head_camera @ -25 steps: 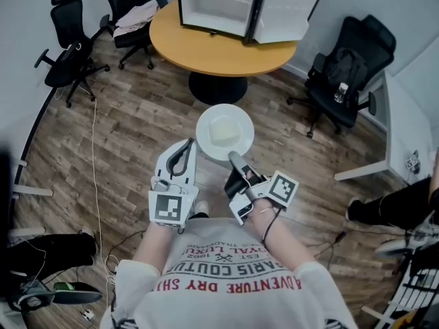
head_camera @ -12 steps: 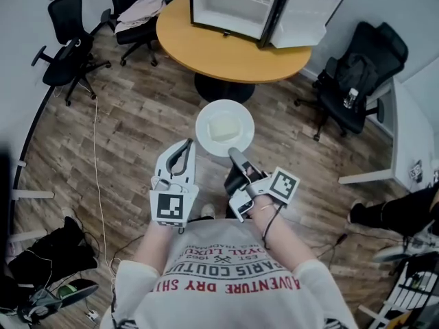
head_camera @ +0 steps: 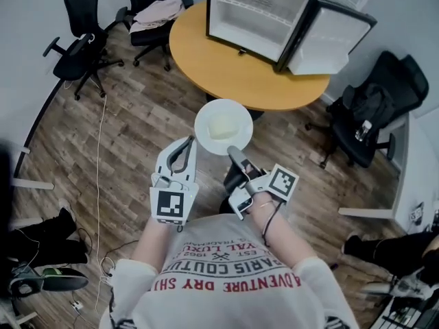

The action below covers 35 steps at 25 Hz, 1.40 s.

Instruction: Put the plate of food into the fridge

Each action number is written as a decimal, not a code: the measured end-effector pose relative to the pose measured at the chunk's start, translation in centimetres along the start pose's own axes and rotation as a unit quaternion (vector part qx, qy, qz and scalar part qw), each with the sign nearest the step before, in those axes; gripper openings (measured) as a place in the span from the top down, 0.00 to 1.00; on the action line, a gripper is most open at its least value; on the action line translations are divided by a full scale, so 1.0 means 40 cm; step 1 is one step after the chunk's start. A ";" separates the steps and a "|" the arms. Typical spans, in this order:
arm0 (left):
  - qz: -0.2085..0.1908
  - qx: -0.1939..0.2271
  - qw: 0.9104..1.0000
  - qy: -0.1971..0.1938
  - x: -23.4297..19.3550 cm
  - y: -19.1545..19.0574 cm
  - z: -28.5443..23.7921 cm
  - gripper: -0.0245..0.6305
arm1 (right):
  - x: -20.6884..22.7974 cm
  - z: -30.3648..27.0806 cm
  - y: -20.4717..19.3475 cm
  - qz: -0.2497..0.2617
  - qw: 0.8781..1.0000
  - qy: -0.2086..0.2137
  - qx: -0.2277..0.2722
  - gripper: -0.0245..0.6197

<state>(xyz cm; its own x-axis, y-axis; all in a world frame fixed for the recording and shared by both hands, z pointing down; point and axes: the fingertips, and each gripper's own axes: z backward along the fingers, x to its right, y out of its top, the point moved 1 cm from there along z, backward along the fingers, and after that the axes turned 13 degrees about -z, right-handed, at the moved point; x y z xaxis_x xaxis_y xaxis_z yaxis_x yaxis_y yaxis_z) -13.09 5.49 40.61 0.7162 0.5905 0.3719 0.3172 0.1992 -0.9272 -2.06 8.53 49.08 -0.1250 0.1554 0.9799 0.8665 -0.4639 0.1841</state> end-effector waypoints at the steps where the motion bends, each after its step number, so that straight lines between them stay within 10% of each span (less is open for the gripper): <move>1: -0.002 -0.003 1.000 0.005 -0.007 0.001 -0.030 0.91 | -0.010 -0.021 0.026 0.000 1.000 0.001 -0.006 0.90; 15: 0.014 -0.024 0.997 0.066 -0.016 0.025 -0.443 0.91 | -0.106 -0.191 0.424 0.004 0.998 -0.014 -0.058 0.90; 35: 0.001 0.004 1.000 -0.028 -0.158 -0.038 -0.825 0.91 | -0.155 -0.454 0.674 -0.018 0.999 0.019 0.034 0.90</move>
<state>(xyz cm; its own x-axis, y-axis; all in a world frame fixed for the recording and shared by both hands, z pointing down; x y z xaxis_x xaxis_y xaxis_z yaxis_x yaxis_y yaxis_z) 2.41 -24.34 41.15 0.6803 0.6341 0.3675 0.3108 0.2044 -0.9282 13.30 -20.79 49.37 -0.1734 0.1376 0.9752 0.8921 -0.3975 0.2147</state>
